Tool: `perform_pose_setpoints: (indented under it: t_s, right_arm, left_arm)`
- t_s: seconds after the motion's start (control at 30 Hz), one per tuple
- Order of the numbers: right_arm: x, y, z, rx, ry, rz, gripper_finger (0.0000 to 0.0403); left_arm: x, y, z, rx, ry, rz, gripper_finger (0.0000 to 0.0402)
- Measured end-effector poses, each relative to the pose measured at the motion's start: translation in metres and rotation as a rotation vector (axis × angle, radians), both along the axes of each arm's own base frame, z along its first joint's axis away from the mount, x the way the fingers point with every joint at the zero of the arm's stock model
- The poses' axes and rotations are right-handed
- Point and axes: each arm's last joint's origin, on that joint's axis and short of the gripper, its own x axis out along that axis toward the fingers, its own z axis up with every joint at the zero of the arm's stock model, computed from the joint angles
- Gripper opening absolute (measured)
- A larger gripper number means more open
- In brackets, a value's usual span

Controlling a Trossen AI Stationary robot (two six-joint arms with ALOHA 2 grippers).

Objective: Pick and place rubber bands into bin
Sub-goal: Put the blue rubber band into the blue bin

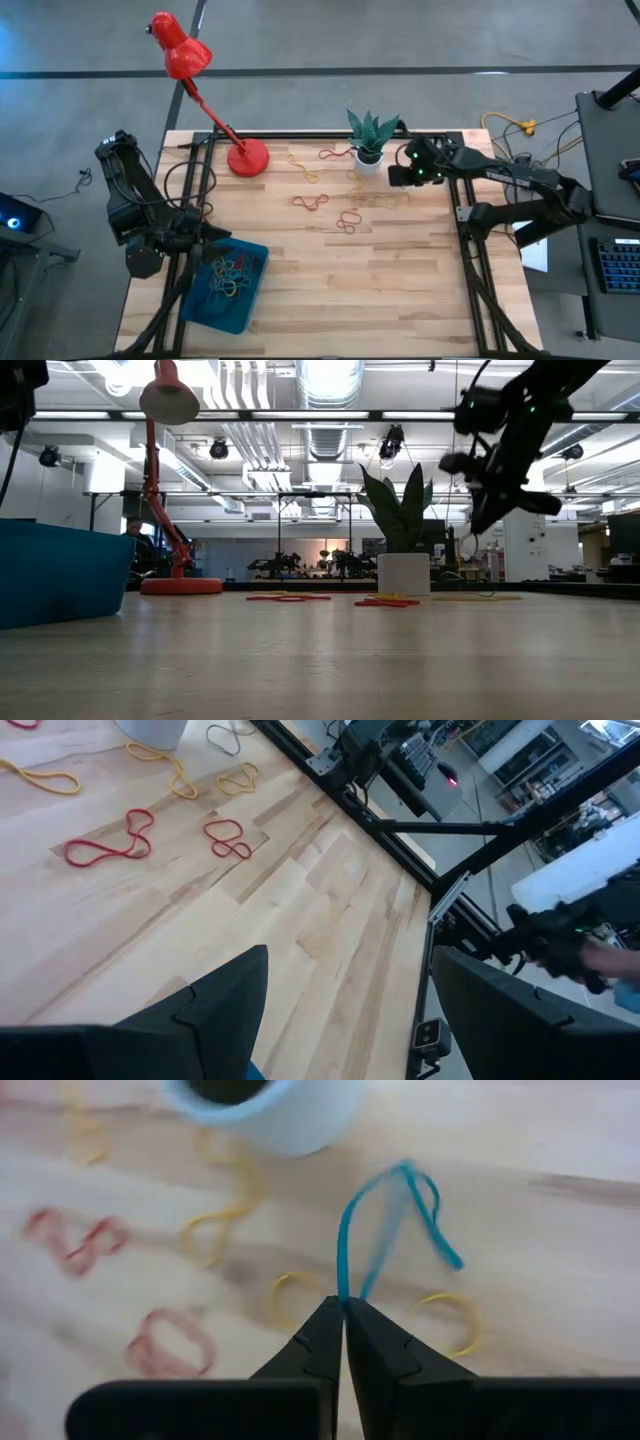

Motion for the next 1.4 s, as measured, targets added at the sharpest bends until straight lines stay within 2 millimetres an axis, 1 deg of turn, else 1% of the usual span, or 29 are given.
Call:
perform_pose_setpoints:
  t_s: [0.13,0.23,0.37,0.53,0.63,0.8,0.93,1.07,1.23,1.4]
  right_arm:
    - [0.004,0.022,0.013,-0.039,-0.077,0.103,0.0008]
    - [0.011,0.038,0.021,-0.065,-0.147,0.193,0.0008]
    - [0.029,0.058,0.034,-0.112,-0.327,0.293,0.0008]
    - [0.052,0.072,0.049,-0.159,-0.558,0.300,0.0008]
    - [0.066,0.077,0.049,-0.147,-0.638,0.299,0.0008]
    - [0.091,0.083,0.036,-0.083,-0.687,0.305,0.0008]
    - [0.122,0.091,0.032,-0.041,-0.695,0.365,0.0008]
    - [0.162,0.098,0.041,-0.038,-0.709,0.483,0.0008]
    - [0.217,0.102,0.058,-0.065,-0.753,0.588,0.0008]
    - [0.266,0.103,0.067,-0.057,-0.739,0.669,0.0008]
  left_arm:
    - [0.000,0.000,0.000,0.005,0.001,-0.002,0.0265]
    - [0.000,0.000,0.000,0.007,0.000,-0.003,0.0265]
    - [0.000,0.000,0.000,0.008,0.000,-0.003,0.0265]
    - [0.000,0.001,0.000,0.054,-0.006,-0.004,0.0265]
    - [0.002,0.004,0.001,0.118,-0.029,0.032,0.0265]
    - [0.006,0.013,0.004,0.232,-0.040,0.091,0.0265]
    - [0.009,0.022,0.005,0.320,-0.025,0.131,0.0265]
    - [0.013,0.027,0.006,0.392,-0.003,0.149,0.0265]
    - [0.021,0.027,0.007,0.356,0.011,0.130,0.0265]
    - [0.027,0.022,0.005,0.350,0.021,0.120,0.0265]
